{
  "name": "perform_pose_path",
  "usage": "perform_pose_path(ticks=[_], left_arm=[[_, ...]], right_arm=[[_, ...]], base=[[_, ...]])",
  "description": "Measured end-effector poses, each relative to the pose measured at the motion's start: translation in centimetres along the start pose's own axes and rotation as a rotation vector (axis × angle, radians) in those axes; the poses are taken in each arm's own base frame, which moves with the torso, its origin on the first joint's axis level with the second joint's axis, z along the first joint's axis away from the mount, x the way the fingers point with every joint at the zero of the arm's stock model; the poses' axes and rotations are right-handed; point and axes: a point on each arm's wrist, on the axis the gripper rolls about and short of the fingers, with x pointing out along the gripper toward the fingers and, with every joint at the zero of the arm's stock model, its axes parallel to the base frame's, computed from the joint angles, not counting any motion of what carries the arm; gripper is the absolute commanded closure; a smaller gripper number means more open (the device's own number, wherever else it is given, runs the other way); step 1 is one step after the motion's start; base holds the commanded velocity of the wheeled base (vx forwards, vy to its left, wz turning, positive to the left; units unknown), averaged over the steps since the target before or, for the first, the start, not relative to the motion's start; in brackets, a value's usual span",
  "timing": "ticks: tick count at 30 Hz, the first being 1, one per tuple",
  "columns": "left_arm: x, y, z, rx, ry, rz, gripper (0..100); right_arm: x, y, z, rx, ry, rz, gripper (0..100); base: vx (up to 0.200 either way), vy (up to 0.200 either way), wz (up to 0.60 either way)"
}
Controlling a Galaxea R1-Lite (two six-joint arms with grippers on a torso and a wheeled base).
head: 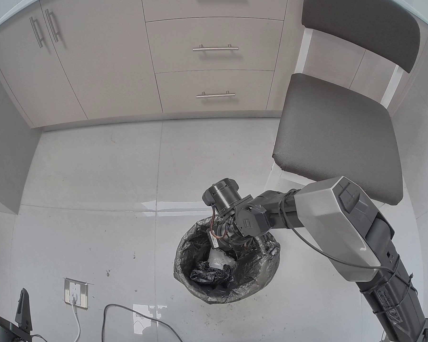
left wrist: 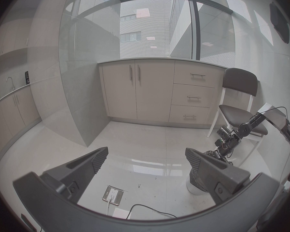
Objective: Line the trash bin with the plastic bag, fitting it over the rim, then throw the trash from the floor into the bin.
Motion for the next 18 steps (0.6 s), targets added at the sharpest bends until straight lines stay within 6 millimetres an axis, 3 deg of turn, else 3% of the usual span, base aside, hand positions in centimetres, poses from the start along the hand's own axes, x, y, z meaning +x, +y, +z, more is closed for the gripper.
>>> perform_pose_path(ticks=[18], left_arm=[[0.0, 0.0, 0.0, -0.006, 0.001, 0.000, 0]], right_arm=[[1.8, -0.1, -0.8, -0.055, 0.060, 0.043, 100]], base=[[0.000, 0.000, 0.00]])
